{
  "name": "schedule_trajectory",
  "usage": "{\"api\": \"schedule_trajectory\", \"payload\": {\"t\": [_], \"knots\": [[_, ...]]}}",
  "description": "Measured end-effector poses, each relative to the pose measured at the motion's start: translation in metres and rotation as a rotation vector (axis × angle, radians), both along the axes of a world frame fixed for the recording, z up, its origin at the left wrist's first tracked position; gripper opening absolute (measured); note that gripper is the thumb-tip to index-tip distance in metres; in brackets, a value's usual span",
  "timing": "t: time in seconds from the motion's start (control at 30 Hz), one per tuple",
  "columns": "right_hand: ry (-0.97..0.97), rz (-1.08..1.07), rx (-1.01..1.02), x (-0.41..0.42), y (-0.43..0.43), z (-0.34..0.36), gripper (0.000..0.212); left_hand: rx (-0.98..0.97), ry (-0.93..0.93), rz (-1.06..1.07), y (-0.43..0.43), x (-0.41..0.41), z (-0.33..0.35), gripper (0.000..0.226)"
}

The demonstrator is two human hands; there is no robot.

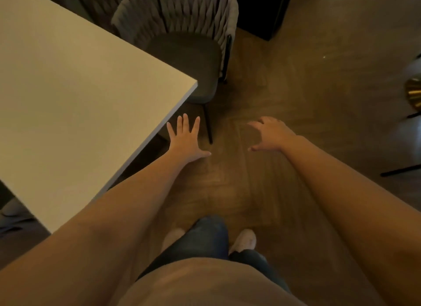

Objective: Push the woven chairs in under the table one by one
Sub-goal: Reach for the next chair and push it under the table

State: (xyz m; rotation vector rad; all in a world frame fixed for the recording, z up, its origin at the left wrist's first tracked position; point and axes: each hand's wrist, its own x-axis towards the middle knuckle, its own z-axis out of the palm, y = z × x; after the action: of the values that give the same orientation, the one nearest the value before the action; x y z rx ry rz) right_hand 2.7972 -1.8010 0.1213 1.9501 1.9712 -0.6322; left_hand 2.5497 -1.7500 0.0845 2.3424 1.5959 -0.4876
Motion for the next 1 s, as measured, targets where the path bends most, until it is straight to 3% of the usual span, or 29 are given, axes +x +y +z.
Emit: {"api": "schedule_trajectory", "payload": {"t": [0.23, 0.5, 0.77, 1.0], "knots": [[0.041, 0.093, -0.007, 0.098, 0.101, -0.017, 0.088, -0.061, 0.04, 0.047, 0.072, 0.099, -0.015, 0.108], [0.015, 0.145, -0.052, 0.191, 0.253, -0.026, 0.086, -0.113, 0.052, 0.036, 0.213, 0.205, -0.037, 0.101], [0.034, 0.258, -0.027, 0.274, 0.419, -0.025, 0.088, -0.12, -0.04, 0.266, 0.36, 0.286, -0.018, 0.1], [0.017, 0.52, 0.006, 0.35, 0.583, -0.038, 0.091, -0.131, -0.065, 0.596, 0.464, 0.357, -0.036, 0.101]]}}
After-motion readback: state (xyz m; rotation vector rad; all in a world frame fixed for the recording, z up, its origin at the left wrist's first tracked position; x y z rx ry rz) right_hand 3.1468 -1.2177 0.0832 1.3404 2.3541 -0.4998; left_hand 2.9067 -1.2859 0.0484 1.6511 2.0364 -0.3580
